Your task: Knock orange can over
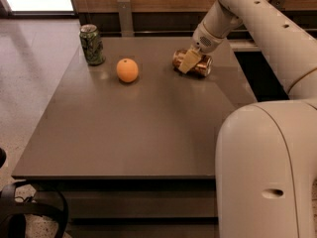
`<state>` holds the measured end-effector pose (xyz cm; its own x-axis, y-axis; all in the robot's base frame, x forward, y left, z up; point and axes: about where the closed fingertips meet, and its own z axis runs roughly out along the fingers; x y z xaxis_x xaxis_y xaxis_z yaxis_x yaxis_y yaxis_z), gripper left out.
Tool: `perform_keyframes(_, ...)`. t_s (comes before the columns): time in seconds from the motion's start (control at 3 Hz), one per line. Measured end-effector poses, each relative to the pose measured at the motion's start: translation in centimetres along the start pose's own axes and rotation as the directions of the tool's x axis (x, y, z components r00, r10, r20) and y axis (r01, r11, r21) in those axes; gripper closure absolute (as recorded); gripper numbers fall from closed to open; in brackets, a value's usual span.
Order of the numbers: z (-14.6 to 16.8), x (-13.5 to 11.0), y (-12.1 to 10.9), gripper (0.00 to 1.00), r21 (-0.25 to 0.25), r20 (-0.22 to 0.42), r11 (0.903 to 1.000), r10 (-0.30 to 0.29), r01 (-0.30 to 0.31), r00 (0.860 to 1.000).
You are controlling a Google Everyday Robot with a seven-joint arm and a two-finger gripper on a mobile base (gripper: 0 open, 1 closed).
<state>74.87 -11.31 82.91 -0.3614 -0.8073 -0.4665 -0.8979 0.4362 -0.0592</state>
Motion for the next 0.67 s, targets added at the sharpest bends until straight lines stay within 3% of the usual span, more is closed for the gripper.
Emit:
perform_keyframes(0.33, 0.33, -0.02, 0.04, 0.08, -0.004, -0.001, 1.0000, 0.000, 0.000, 1.000)
perform_keyframes(0.67, 0.59, -0.02, 0.07, 0.00, -0.007, -0.003, 1.0000, 0.000, 0.000, 1.000)
